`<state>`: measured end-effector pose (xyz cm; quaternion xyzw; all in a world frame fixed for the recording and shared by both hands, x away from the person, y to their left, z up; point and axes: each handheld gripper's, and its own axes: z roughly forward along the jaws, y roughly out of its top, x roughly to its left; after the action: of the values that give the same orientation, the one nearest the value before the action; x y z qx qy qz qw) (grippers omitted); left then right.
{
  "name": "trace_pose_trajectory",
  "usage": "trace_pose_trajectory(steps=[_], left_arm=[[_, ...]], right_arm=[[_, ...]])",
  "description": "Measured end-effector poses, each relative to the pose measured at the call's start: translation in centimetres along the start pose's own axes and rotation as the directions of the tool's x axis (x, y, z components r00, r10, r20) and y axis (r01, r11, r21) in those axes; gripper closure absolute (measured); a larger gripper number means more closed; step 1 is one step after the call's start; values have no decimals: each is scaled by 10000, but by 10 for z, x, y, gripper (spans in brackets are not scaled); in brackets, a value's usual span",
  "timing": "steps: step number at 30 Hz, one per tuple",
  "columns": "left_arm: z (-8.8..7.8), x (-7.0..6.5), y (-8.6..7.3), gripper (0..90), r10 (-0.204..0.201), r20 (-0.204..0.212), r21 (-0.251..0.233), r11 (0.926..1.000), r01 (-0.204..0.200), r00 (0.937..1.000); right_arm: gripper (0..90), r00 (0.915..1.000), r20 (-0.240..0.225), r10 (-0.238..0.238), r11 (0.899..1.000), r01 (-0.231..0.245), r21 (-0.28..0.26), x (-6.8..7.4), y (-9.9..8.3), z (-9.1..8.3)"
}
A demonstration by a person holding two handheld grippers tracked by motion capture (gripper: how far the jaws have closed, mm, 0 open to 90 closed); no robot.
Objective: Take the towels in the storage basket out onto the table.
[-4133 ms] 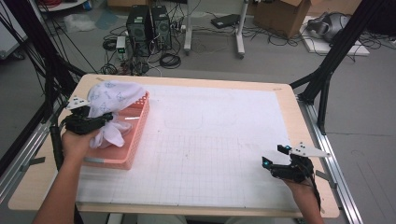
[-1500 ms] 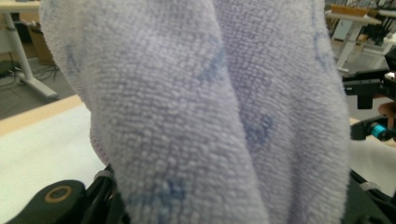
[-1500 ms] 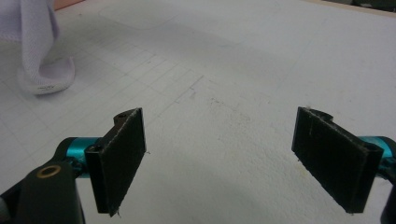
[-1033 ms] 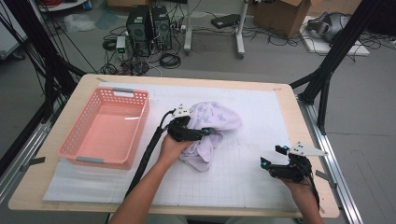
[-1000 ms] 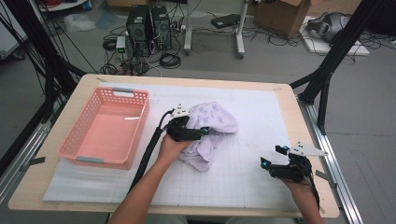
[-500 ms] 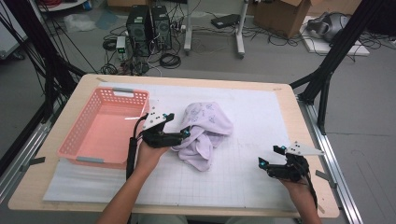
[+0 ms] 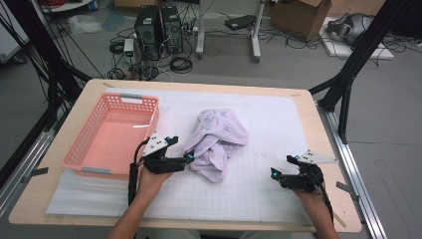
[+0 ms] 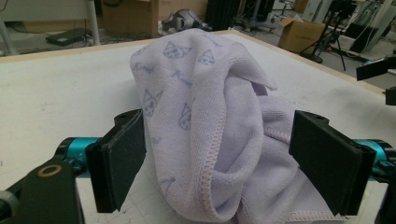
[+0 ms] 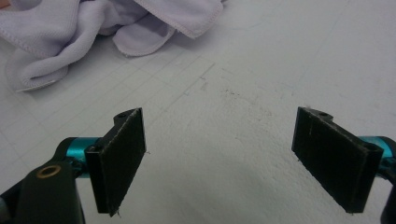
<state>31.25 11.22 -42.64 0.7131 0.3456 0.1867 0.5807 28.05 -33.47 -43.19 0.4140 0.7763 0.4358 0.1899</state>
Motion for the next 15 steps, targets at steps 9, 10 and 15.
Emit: trace_pose_trajectory(steps=[9, 10, 15], left_arm=[[-3, 2, -3, 193, -30, 76, -253, 9997, 31, 10000], [-3, 2, -4, 193, -38, 74, -227, 9997, 39, 10000], [-8, 4, -6, 193, -55, 58, -178, 9998, 56, 10000]], right_arm=[[164, 9998, -33, 219, 9998, -219, -13, -1, 0, 0], [164, 9998, -15, 215, 9998, -215, -32, -2, 0, 0], [164, 9998, -36, 183, 9998, -183, -52, -2, 0, 0]])
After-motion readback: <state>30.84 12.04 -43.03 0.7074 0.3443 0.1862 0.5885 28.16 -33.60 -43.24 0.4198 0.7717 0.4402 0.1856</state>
